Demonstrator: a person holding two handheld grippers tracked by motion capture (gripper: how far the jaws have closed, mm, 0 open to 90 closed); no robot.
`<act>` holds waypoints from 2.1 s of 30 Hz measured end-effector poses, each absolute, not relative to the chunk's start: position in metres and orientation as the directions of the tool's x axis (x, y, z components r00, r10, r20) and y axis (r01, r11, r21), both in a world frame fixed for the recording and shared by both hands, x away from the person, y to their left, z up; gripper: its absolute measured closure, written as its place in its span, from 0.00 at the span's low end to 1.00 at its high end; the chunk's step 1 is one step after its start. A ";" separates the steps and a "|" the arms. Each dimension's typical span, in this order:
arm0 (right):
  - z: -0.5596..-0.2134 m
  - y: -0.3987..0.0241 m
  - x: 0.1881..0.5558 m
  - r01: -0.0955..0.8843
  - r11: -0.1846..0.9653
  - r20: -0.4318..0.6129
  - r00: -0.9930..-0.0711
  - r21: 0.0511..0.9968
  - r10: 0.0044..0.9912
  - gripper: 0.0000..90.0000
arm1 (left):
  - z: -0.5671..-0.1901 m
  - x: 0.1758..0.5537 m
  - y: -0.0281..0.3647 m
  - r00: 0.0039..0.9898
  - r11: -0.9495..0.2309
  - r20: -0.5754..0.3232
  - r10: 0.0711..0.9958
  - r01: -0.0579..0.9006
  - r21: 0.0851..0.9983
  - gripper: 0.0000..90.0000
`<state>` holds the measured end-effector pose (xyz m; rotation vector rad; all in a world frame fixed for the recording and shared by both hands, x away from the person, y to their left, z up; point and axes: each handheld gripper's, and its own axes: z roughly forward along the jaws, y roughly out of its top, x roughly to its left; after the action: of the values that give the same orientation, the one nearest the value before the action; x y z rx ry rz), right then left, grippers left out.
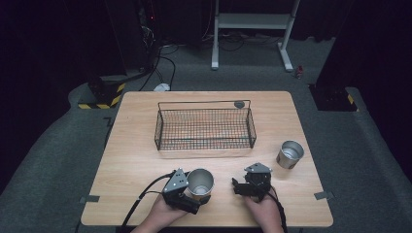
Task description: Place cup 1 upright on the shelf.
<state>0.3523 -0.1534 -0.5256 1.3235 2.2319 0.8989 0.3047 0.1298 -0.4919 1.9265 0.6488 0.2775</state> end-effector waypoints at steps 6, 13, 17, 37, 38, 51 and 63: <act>-0.526 -0.153 0.352 0.627 0.347 -0.010 -0.476 0.697 0.879 0.11 | -0.494 0.305 0.131 0.820 -0.314 -0.095 0.564 0.320 0.894 0.07; -0.526 -0.153 0.352 0.627 0.347 -0.010 -0.476 0.697 0.879 0.11 | -0.492 0.304 0.133 0.818 -0.301 -0.082 0.570 0.300 0.905 0.10; -0.526 -0.153 0.352 0.627 0.347 -0.010 -0.476 0.697 0.879 0.11 | -0.492 0.304 0.133 0.818 -0.299 -0.079 0.569 0.296 0.908 0.10; -0.526 -0.153 0.352 0.626 0.348 -0.011 -0.477 0.698 0.879 0.11 | -0.488 0.301 0.135 0.809 -0.286 -0.044 0.586 0.258 0.923 0.14; -0.526 -0.153 0.352 0.626 0.348 -0.011 -0.477 0.698 0.879 0.11 | -0.488 0.301 0.135 0.809 -0.286 -0.044 0.586 0.258 0.923 0.14; -0.526 -0.153 0.352 0.627 0.347 -0.009 -0.476 0.697 0.879 0.11 | -0.483 0.302 0.156 0.774 -0.256 -0.050 0.632 0.268 0.929 0.15; -0.526 -0.153 0.352 0.627 0.347 -0.009 -0.476 0.697 0.879 0.11 | -0.483 0.306 0.176 0.735 -0.243 -0.042 0.676 0.277 0.930 0.15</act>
<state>0.3523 -0.1534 -0.5256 1.3240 2.2318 0.8995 0.3057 0.1763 -0.4825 1.8272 0.7428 0.4497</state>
